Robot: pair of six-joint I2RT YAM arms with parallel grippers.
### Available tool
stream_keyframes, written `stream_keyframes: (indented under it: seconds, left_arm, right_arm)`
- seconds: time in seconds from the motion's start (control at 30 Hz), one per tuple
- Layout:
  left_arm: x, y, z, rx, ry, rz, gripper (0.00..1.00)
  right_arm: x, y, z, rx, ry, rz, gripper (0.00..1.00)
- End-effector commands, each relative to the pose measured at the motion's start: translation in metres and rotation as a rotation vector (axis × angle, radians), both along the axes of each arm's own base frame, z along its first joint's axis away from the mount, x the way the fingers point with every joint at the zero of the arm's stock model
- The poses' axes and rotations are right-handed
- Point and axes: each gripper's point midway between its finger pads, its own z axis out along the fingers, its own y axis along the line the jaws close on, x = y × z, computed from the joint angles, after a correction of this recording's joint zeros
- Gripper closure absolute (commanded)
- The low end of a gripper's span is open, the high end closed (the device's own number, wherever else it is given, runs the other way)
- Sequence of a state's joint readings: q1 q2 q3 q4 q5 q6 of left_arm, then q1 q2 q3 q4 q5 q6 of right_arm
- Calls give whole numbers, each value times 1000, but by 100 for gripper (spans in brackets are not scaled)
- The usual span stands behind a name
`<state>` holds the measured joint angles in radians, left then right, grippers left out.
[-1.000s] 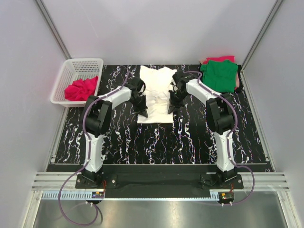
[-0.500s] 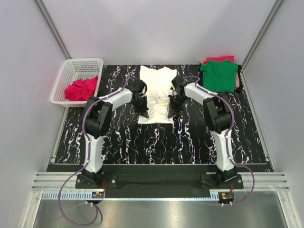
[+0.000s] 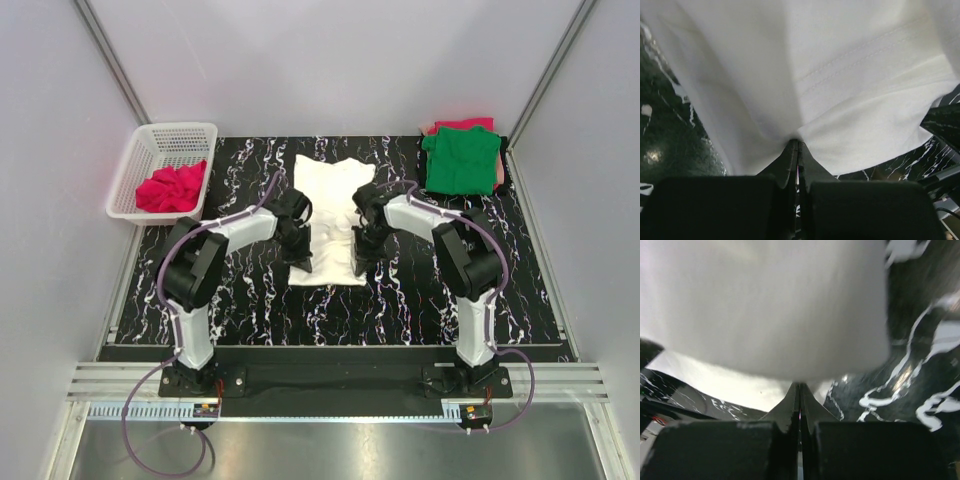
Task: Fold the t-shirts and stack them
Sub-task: Fold the tshirt
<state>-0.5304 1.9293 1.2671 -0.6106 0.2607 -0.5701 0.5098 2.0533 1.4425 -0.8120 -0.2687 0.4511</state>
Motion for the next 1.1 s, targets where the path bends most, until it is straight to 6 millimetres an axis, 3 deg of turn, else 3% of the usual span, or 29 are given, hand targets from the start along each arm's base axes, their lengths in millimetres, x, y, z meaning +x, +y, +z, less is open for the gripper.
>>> stream_keyframes:
  seconds: [0.0,0.2,0.37,0.53,0.57,0.63,0.7,0.77,0.8,0.83,0.93,1.07]
  left_arm:
    - [-34,25,-7,103,44,-11,100]
    - [-64,19,18,59,11,-33,100]
    - [-98,18,18,60,30,-51,100]
    - [-112,19,27,54,0,-47,100]
    - [-110,21,30,57,-16,-40,100]
    - [-101,17,43,40,-60,-33,84]
    - [-96,15,51,35,-73,-31,72]
    - [-86,9,63,28,-100,-32,69]
    - [-83,7,62,37,-100,-33,65]
    - [-76,4,66,37,-120,-31,61]
    - [-63,-1,60,58,-122,-35,61]
    - [-50,-5,46,90,-117,-51,62]
  right_arm:
    - [-31,3,30,-16,-29,-12,100]
    - [-70,2,44,-22,-28,-32,100]
    - [-95,2,47,-34,-26,-39,100]
    - [-113,5,56,-28,-58,-35,100]
    - [-111,6,59,-15,-72,-39,100]
    - [-103,9,71,-2,-120,-41,99]
    - [-98,9,77,-10,-140,-19,88]
    - [-88,13,91,-9,-181,16,84]
    - [-83,14,90,-23,-187,25,72]
    - [-73,17,96,-27,-217,29,71]
    - [-60,24,85,-59,-216,77,72]
    - [-51,33,56,-97,-172,122,73]
